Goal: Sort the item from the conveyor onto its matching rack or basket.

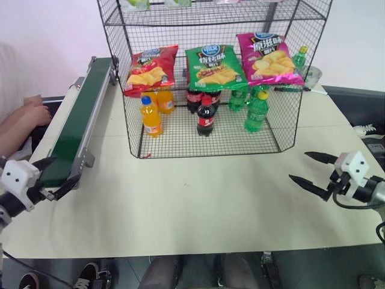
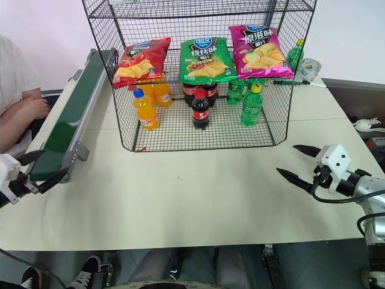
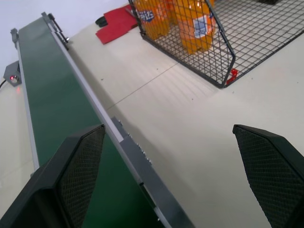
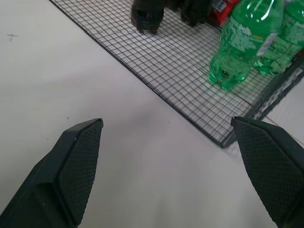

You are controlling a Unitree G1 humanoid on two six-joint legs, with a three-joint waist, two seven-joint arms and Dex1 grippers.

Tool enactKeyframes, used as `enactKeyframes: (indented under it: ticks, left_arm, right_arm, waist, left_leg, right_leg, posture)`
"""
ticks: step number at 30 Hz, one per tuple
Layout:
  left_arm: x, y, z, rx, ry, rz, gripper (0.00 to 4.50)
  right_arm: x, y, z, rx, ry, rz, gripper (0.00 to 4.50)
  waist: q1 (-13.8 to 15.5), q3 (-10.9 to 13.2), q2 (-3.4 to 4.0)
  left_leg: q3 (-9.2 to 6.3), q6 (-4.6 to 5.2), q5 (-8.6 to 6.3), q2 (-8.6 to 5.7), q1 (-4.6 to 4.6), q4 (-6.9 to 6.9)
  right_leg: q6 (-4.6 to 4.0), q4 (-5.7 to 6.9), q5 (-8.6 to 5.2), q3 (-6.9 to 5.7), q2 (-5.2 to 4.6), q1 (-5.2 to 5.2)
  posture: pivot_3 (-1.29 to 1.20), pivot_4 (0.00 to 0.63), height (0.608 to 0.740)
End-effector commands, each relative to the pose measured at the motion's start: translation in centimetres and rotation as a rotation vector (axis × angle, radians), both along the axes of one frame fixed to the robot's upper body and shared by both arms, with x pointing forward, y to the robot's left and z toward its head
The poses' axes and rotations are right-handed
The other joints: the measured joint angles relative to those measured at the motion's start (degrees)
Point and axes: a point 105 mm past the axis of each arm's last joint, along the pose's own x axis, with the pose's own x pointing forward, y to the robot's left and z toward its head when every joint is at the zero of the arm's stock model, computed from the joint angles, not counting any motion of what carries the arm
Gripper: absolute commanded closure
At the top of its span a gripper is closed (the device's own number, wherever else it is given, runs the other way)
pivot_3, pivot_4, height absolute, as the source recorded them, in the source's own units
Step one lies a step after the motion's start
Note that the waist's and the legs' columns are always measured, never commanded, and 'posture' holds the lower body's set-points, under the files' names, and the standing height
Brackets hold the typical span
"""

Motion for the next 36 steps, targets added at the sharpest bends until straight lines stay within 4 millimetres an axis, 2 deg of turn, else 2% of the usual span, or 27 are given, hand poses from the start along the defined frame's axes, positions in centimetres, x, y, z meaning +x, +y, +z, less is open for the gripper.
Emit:
enactKeyframes:
  ticks: [1, 36]
  left_arm:
    - [0.0, -0.4, 1.1, 0.026, -0.05, -0.024, 0.01]
    - [0.3, -1.0, 0.9, 0.036, -0.067, -0.029, 0.01]
  right_arm:
    - [0.3, 0.5, 1.4, -0.001, -0.049, 0.018, 0.0]
    - [0.7, 1.8, 1.2, 0.018, -0.057, 0.049, 0.0]
  waist:
    - [-0.02, 0.0, 0.0]
    - [0.0, 0.0, 0.0]
  left_leg:
    - [0.0, 0.0, 0.0, 0.0, 0.0, 0.0]
    - [0.01, -0.02, 0.02, 0.01, 0.01, 0.02]
  right_leg:
    - [0.0, 0.0, 0.0, 0.0, 0.0, 0.0]
    - [0.01, 0.03, 0.01, 0.0, 0.01, 0.0]
  posture:
    - [0.0, 0.15, 0.74]
    - [0.0, 0.15, 0.74]
